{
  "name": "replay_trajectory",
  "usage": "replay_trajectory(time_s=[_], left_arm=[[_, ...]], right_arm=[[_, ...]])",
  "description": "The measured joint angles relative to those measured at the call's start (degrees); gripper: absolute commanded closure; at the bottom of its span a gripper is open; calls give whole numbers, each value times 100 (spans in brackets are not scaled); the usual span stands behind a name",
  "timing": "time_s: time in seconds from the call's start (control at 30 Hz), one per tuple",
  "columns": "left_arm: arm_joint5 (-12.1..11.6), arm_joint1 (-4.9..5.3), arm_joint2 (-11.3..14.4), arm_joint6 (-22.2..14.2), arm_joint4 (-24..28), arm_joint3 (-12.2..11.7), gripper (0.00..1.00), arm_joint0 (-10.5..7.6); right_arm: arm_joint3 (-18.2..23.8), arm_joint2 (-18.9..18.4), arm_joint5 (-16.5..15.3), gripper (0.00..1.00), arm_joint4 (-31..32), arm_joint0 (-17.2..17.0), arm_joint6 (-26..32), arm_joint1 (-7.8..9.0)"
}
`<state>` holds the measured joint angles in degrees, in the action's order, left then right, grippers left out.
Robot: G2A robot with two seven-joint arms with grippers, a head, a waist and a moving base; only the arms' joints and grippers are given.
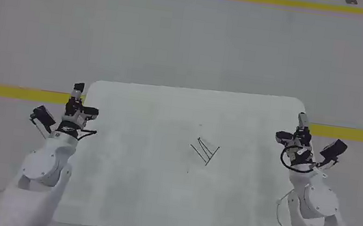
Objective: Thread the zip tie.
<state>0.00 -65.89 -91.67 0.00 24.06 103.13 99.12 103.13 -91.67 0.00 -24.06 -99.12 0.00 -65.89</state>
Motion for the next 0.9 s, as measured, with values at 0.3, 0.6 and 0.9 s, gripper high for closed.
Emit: replay_trajectory(time_s=[0.3, 0.6, 0.9], left_arm=[[0, 0, 0, 0, 0, 0, 22, 0], [0, 0, 0, 0, 0, 0, 0, 0], [0, 0, 0, 0, 0, 0, 0, 0]], right_arm=[[0, 0, 0, 0, 0, 0, 0, 0], [0, 0, 0, 22, 0, 0, 0, 0], [0, 0, 0, 22, 0, 0, 0, 0]])
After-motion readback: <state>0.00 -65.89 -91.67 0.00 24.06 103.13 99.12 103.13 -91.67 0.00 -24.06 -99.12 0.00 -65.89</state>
